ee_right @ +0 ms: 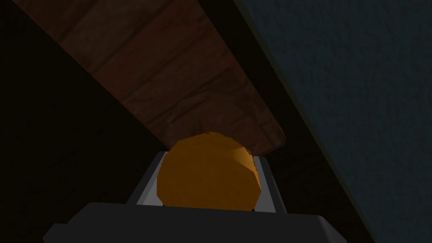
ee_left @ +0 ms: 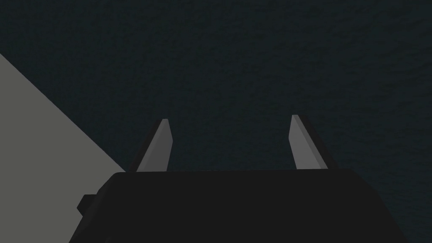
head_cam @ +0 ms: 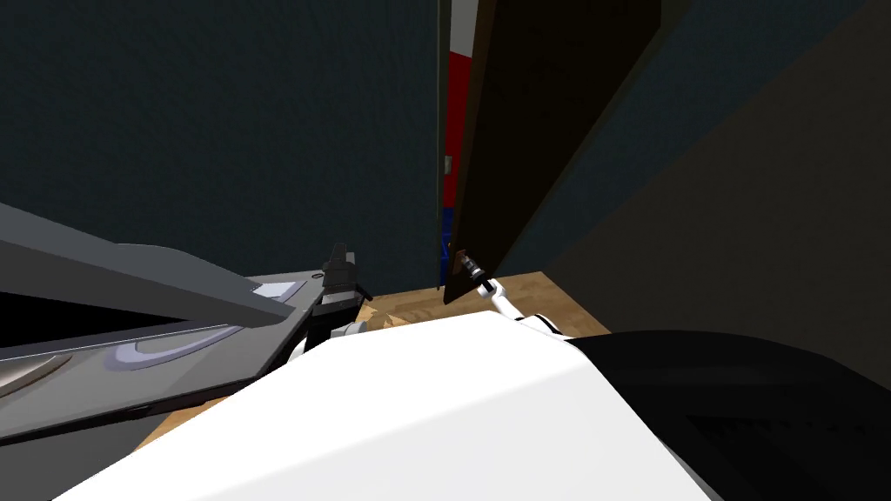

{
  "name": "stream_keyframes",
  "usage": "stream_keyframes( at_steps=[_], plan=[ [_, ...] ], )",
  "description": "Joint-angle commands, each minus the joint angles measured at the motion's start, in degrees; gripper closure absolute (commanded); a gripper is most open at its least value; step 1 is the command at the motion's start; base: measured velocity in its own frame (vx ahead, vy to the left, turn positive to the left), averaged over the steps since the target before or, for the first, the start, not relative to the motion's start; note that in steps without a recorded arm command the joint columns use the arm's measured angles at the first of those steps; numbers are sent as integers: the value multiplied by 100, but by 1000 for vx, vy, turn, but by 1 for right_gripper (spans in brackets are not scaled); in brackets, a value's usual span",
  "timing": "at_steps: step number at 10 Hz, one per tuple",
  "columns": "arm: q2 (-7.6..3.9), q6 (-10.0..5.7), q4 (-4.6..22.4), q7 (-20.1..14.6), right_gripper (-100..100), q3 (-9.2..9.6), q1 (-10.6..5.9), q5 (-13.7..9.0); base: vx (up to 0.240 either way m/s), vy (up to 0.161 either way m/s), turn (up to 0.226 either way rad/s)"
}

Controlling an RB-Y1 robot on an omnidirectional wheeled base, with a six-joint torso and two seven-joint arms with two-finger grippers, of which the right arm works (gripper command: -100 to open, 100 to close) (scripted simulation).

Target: Pull the door open

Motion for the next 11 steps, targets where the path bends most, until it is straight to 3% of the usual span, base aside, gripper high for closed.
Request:
stream_keyframes(
  at_steps=[1,3,4,7,8,10,11],
  plan=[
    [-2,1,24,-221,100,-22,-46,-158,-48,-40,76],
    [20,44,48,-551,100,-20,-75,-420,-63,-68,156],
    [20,44,48,-579,100,-20,-75,-420,-46,-57,67],
    [56,114,86,-1092,100,-17,-122,-835,-83,-65,130],
    [56,114,86,-1146,100,-17,-122,-835,-52,-50,74],
    [80,162,112,-1508,100,-15,-154,-1123,-57,-53,141],
    [80,162,112,-1539,100,-15,-154,-1123,-51,-56,69]
  ],
)
